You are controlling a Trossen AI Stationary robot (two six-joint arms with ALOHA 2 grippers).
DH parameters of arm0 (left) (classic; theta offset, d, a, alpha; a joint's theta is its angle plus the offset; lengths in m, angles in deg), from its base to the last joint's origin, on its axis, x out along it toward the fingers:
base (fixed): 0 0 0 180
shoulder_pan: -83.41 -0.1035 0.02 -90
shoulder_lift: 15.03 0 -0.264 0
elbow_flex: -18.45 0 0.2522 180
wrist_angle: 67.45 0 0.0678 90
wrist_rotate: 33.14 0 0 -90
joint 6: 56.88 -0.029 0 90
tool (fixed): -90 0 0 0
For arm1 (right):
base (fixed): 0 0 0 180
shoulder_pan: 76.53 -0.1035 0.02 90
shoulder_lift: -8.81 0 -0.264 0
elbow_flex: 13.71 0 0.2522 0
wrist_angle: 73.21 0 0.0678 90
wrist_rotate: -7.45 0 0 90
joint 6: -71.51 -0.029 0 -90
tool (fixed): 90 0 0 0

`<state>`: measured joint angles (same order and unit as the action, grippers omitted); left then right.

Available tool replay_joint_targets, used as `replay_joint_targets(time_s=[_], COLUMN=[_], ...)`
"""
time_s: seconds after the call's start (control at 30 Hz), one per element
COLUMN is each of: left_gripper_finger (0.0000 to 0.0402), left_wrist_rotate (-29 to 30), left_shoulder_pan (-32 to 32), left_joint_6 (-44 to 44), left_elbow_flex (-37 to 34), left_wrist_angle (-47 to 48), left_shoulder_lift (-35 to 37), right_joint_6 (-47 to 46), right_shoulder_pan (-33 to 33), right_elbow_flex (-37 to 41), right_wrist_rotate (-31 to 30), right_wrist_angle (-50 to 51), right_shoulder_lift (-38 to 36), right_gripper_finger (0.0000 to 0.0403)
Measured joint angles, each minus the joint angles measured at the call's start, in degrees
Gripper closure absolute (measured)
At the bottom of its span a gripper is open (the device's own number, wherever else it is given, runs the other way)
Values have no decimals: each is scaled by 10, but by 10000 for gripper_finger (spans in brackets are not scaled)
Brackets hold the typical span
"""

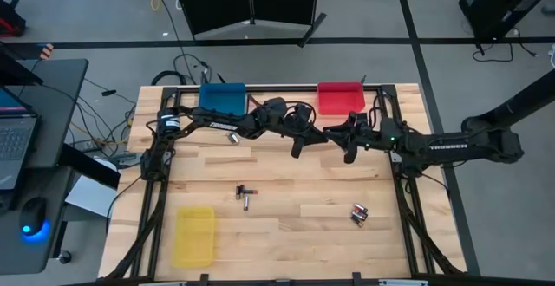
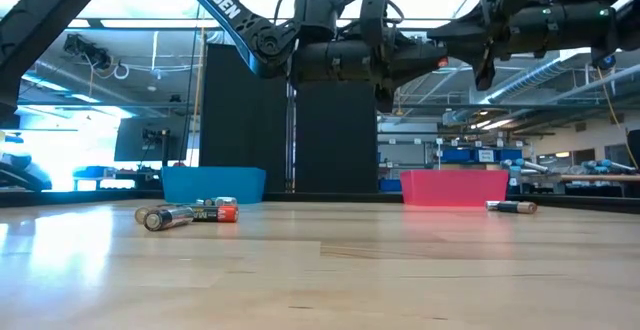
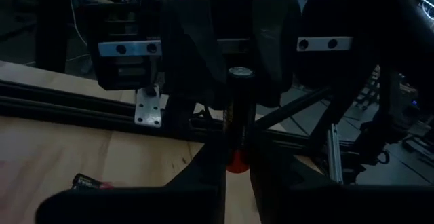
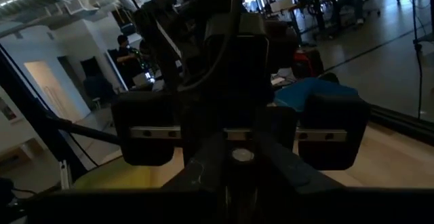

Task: Sort batteries
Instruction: Put the black-red battery into the red bin

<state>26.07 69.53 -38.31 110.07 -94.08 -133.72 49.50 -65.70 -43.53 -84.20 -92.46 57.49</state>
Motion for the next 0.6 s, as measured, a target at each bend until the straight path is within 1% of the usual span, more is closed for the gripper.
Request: replay_joint_targets(time_s=[0.13,0.23,0.3,0.4,0.47,0.6], left_gripper_finger=[347,335,325,314,311,309], left_wrist_rotate=[0,-5,-19,-42,-47,-26], left_shoulder_pan=[0,0,-5,-13,-15,-16], left_joint_6=[-19,-32,-33,-36,-51,-100], left_elbow_flex=[-1,-2,-1,-2,-9,-36], left_wrist_angle=[-1,-5,-7,-10,-6,-3], left_shoulder_lift=[0,0,0,4,12,42], right_joint_6=[12,19,25,40,58,91], right_shoulder_pan=[0,0,2,8,16,38], right_elbow_flex=[0,0,-10,-46,-79,-150], right_wrist_rotate=[0,0,1,1,0,-11], right_wrist_angle=[-11,-21,-7,31,74,167], right_shoulder_lift=[8,8,7,7,7,13], right_gripper_finger=[338,338,338,338,338,338])
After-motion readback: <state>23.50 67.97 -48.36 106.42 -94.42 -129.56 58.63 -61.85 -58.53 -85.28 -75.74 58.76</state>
